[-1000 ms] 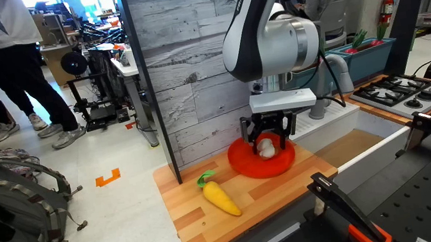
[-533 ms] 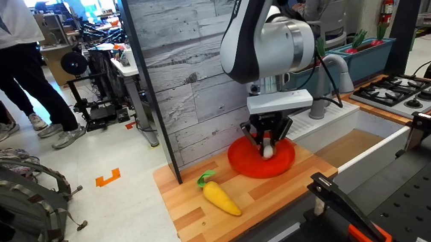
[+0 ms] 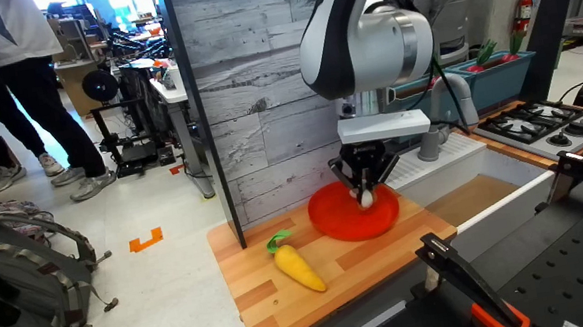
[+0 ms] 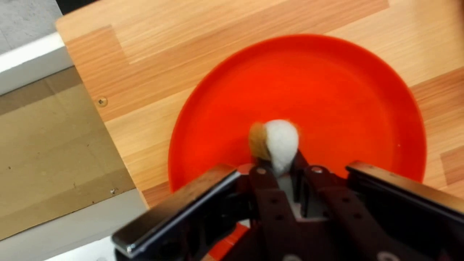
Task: Remove the teddy bear from the orange plate
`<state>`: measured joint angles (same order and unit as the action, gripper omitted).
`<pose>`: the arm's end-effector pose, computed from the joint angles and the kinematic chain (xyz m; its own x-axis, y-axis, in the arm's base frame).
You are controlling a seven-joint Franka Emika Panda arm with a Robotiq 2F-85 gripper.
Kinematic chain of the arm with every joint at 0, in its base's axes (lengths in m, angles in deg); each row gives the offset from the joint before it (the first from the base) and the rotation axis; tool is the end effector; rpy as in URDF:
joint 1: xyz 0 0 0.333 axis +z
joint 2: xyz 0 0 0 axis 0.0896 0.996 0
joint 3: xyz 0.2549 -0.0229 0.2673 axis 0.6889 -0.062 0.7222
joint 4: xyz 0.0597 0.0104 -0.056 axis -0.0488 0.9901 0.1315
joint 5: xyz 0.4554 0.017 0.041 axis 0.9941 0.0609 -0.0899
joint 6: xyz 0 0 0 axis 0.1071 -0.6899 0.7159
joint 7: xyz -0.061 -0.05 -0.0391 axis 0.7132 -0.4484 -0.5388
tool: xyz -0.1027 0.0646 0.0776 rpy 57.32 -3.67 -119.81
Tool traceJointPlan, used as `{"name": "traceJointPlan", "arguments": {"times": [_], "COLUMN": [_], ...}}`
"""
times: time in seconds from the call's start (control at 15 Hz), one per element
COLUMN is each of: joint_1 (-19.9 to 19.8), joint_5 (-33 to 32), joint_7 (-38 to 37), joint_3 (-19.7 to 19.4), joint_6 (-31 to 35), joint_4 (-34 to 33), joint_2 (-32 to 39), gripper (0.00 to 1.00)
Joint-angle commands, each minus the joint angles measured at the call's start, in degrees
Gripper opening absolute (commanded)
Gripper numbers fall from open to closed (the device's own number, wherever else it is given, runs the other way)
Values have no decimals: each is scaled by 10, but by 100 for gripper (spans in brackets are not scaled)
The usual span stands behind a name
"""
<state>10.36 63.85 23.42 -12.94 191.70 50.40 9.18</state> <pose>0.6777 0.0375 -0.0372 0.9443 -0.3040 -0.1258 -0.3088 -0.9509 -0.0204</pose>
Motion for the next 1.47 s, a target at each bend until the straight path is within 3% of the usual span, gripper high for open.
{"name": "traceJointPlan", "arguments": {"times": [0.0, 0.27, 0.6, 1.4], "joint_1": [-20, -50, -84, -76], "joint_5": [-12, -5, -4, -15], "joint_7": [29, 57, 69, 59], "joint_3": [5, 5, 3, -5], "joint_6": [4, 6, -15, -30], "joint_4": [93, 138, 135, 101], "joint_2": [-77, -110, -96, -29], "gripper": [4, 4, 4, 4]}}
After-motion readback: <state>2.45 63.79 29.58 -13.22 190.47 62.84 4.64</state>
